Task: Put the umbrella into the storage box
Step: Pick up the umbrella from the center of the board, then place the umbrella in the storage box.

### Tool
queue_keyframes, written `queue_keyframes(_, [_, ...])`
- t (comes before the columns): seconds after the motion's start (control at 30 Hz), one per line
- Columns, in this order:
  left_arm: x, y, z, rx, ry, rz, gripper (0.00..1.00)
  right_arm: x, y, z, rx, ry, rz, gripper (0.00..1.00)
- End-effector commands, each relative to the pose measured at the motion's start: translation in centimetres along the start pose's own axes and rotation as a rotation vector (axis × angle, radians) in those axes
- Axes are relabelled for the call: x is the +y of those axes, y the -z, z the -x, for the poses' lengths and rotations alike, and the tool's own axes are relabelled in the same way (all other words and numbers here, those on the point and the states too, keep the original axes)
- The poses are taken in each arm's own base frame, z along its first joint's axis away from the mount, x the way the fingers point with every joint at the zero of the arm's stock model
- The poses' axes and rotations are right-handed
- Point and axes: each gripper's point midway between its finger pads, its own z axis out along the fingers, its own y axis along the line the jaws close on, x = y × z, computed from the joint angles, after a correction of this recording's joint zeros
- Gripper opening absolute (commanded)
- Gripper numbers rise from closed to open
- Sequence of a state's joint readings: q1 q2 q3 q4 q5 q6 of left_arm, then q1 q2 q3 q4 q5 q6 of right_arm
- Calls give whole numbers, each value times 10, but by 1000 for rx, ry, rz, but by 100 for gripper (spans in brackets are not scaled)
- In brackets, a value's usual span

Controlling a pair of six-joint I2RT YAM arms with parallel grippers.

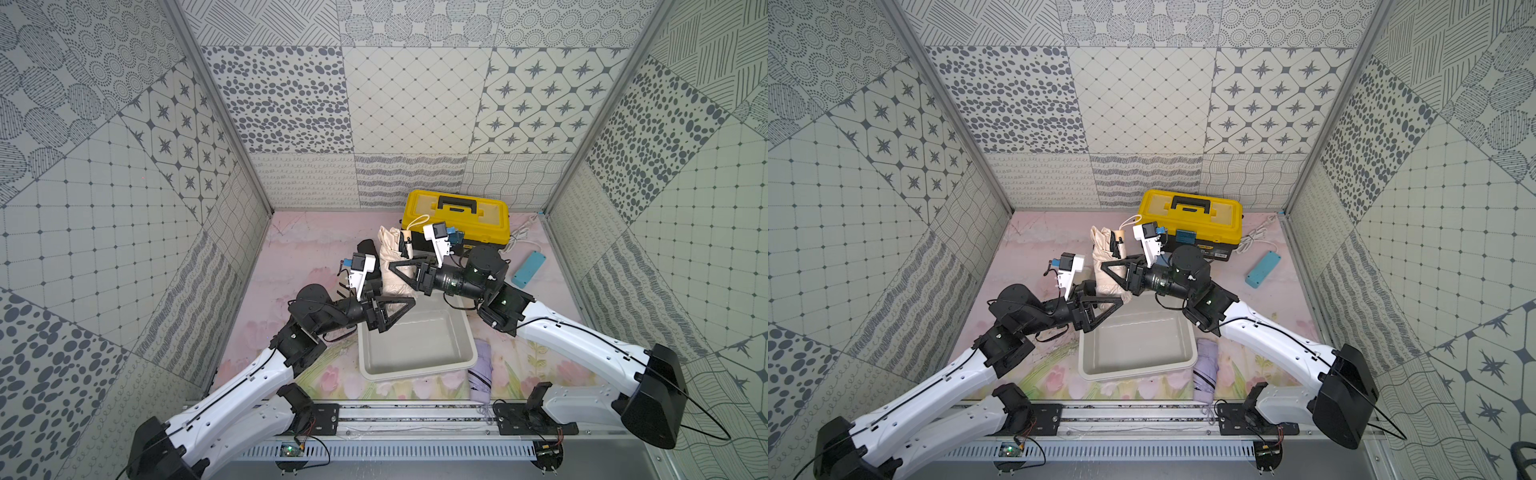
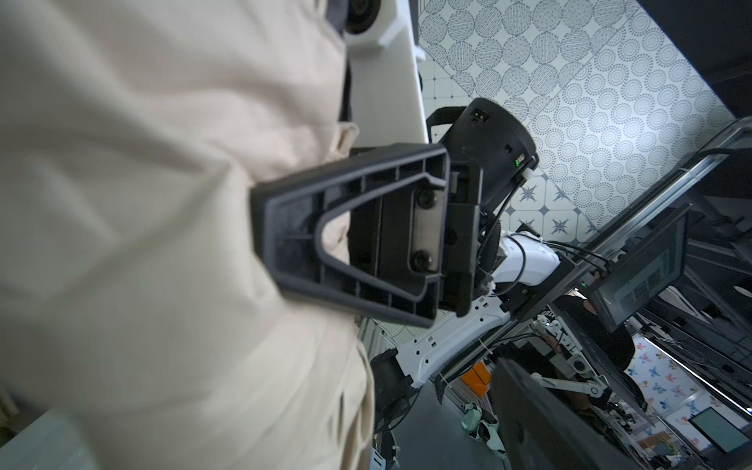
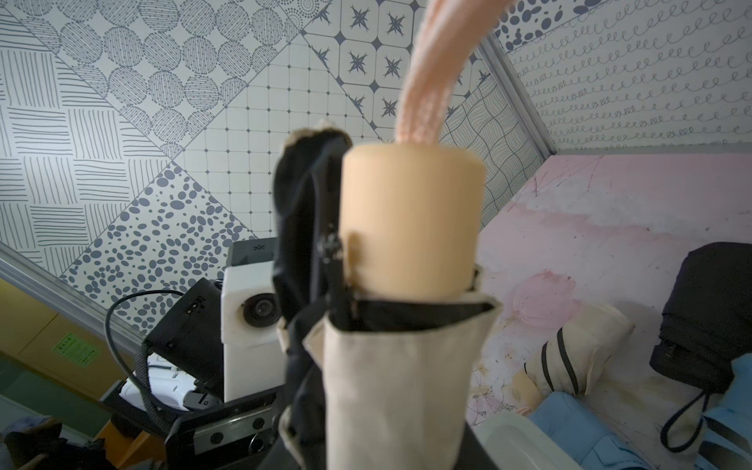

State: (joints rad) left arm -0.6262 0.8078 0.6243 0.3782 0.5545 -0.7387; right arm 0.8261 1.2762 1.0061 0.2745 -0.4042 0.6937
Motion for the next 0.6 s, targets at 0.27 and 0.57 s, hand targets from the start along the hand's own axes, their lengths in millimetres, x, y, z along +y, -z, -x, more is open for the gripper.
queue_keyframes(0.27, [80,106,-41,115,395,871,99,-31,28,-15,46,14,-218,7])
queue_keyframes(0.57, [99,111,-92,396,557,1039,99,-31,52,-68,123,-86,-336,10])
